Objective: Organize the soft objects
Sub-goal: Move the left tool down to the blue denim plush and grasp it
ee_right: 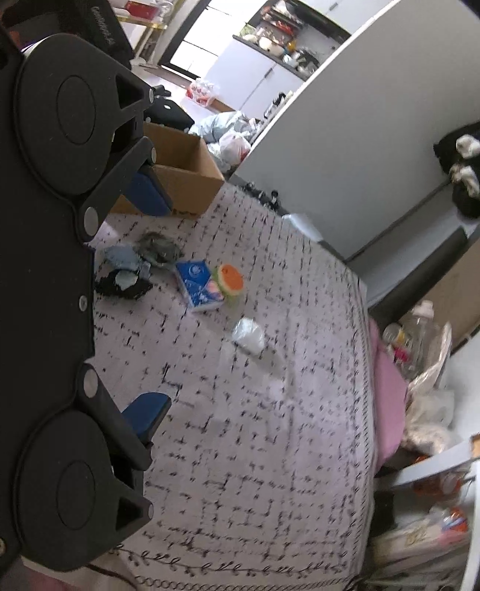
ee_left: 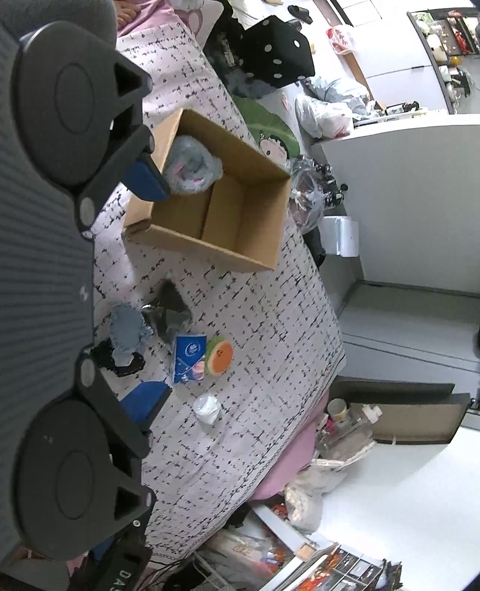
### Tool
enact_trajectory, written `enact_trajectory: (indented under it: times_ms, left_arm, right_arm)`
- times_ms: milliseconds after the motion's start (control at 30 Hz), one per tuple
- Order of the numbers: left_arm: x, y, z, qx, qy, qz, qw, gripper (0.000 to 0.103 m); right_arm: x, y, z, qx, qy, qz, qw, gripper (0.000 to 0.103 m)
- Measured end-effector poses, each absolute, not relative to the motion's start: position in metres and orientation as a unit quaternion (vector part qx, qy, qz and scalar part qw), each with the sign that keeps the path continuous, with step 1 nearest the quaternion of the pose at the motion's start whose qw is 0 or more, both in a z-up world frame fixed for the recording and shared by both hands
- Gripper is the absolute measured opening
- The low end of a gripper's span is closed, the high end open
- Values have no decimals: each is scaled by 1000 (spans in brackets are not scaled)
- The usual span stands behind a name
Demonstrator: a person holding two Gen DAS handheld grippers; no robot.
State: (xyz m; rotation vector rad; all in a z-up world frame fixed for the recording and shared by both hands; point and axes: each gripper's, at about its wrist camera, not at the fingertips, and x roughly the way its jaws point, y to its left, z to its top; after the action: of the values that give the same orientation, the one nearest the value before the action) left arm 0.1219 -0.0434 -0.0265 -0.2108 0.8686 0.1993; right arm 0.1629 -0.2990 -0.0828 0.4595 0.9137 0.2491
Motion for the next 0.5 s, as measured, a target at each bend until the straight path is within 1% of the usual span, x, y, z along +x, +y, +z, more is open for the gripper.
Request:
enact_trajectory:
  times_ms: [167, 500]
  left_arm:
    - [126, -53, -34, -103, 426, 94, 894, 103]
    - [137, -66, -61, -110, 455, 89, 879, 103]
  right_arm:
    - [166, -305, -92, 253, 450, 110, 849, 103]
    - [175, -305, -112, 274, 479, 109, 827, 103]
